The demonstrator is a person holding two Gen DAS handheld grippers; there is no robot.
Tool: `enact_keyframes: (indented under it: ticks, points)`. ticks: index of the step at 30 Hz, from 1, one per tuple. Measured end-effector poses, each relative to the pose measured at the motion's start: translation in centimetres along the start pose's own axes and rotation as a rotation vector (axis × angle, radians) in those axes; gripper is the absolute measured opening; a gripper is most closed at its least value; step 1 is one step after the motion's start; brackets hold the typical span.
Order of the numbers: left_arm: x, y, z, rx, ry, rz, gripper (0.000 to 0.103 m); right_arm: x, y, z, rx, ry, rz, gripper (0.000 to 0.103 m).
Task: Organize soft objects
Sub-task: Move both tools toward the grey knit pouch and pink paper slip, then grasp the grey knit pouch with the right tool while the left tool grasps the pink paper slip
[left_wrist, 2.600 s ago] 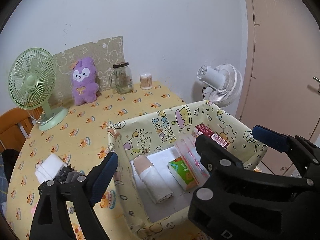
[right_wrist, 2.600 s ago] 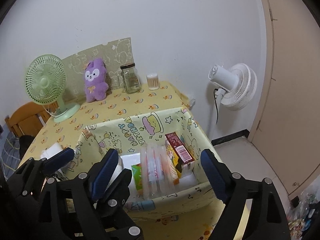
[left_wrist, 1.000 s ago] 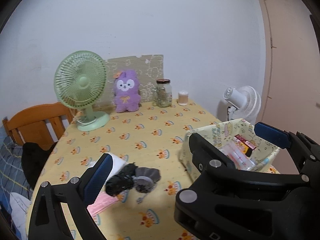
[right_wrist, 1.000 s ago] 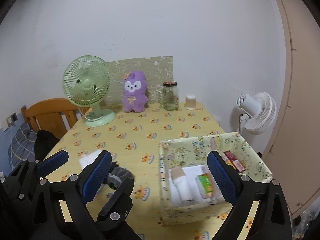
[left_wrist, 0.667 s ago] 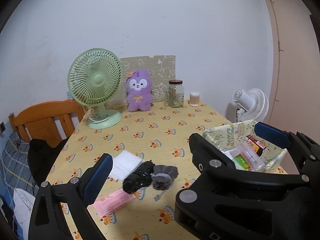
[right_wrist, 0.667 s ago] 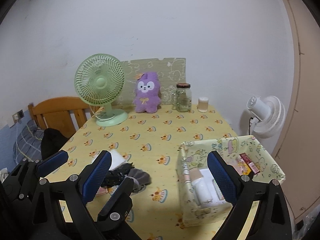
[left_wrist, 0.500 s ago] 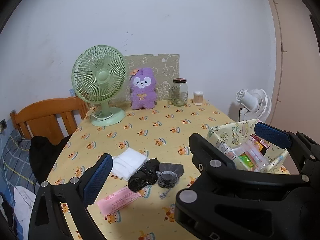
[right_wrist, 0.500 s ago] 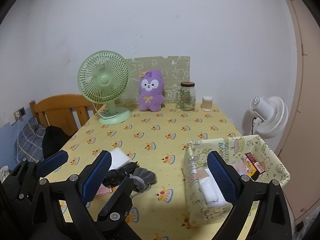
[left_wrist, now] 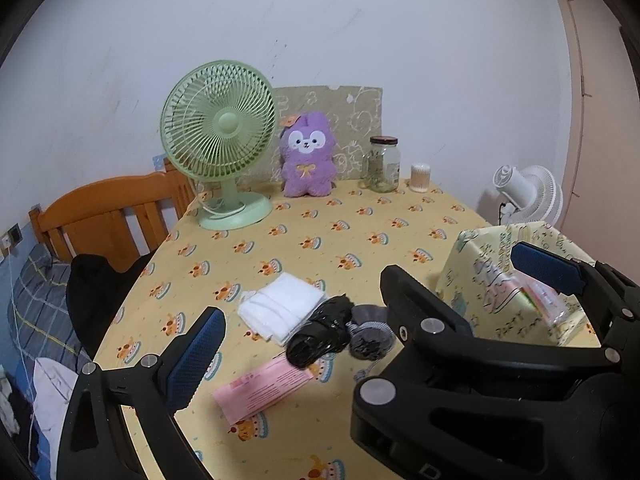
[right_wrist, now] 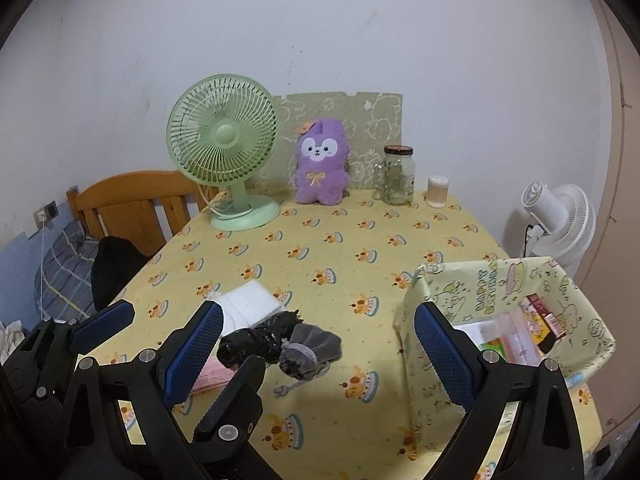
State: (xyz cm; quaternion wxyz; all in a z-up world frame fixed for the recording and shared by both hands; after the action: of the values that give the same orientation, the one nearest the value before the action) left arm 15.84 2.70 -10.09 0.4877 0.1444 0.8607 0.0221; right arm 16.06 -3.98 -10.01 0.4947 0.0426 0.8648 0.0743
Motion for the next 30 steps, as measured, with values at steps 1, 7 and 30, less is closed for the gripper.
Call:
enact_keyframes:
  ticks: [1, 7, 30]
  points:
    - [0.2, 0.1, 0.2, 0.0, 0.004, 0.0, 0.1, 0.1, 0.1, 0.2, -0.002, 0.004, -0.001, 0.098]
    - [1.4, 1.0, 1.0, -0.006, 0.032, -0.002, 0.1, 1.2, 1.0, 1.8, -0.018, 0.029, -0.008, 0.098]
    - [6.4, 1.9, 6.2, 0.033, 0.165, 0.035, 0.1, 5.9, 1.2, 7.3, 0.005, 0.15, -0.011, 0.098]
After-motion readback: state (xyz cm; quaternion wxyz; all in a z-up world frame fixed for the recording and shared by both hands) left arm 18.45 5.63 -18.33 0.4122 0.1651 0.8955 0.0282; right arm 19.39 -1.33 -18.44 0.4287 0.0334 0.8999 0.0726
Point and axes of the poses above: each gripper's, at about its wrist camera, not at the fingertips, and z roughly the way its jaws point, y to its left, x to its underside, the point moved 10 cm from there along z, roughly the way its jaws point, and after that the axes turned 11 degrees about z, right-handed, at the moved point
